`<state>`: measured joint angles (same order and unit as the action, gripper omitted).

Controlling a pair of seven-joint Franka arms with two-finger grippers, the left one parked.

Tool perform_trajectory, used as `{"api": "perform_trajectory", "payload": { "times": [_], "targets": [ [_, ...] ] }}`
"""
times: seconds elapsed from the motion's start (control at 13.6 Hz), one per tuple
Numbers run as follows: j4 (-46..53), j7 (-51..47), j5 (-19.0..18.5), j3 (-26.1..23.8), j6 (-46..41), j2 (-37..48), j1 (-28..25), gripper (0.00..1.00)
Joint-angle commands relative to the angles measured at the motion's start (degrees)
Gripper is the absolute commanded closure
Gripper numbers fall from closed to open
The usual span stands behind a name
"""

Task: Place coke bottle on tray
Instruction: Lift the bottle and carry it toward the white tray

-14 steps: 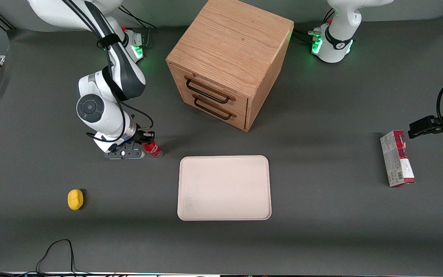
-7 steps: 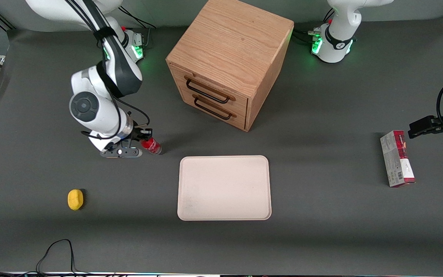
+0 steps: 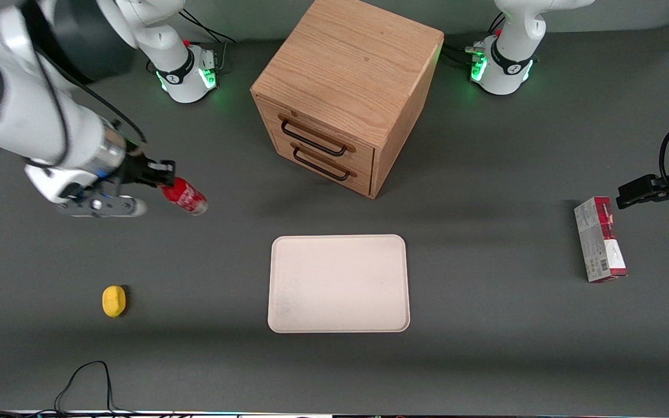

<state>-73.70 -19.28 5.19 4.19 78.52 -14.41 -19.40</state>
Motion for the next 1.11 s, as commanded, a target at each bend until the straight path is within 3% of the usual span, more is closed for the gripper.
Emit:
{"api": "perform_trajectory", "payload": {
  "times": [0.0, 0.3, 0.59, 1.03],
  "targets": [
    [17.42, -0.05, 2.72, 0.12, -8.01, -10.89, 2.08, 1.0],
    [20.86, -5.12, 2.81, -1.02, -4.19, -16.33, 1.82, 1.0],
    [24.31, -20.51, 2.46, -7.26, 14.34, -28.29, 0.78, 1.0],
    [24.57, -22.46, -0.7, -6.74, 27.38, -36.82, -2.75, 1.0]
  ]
}}
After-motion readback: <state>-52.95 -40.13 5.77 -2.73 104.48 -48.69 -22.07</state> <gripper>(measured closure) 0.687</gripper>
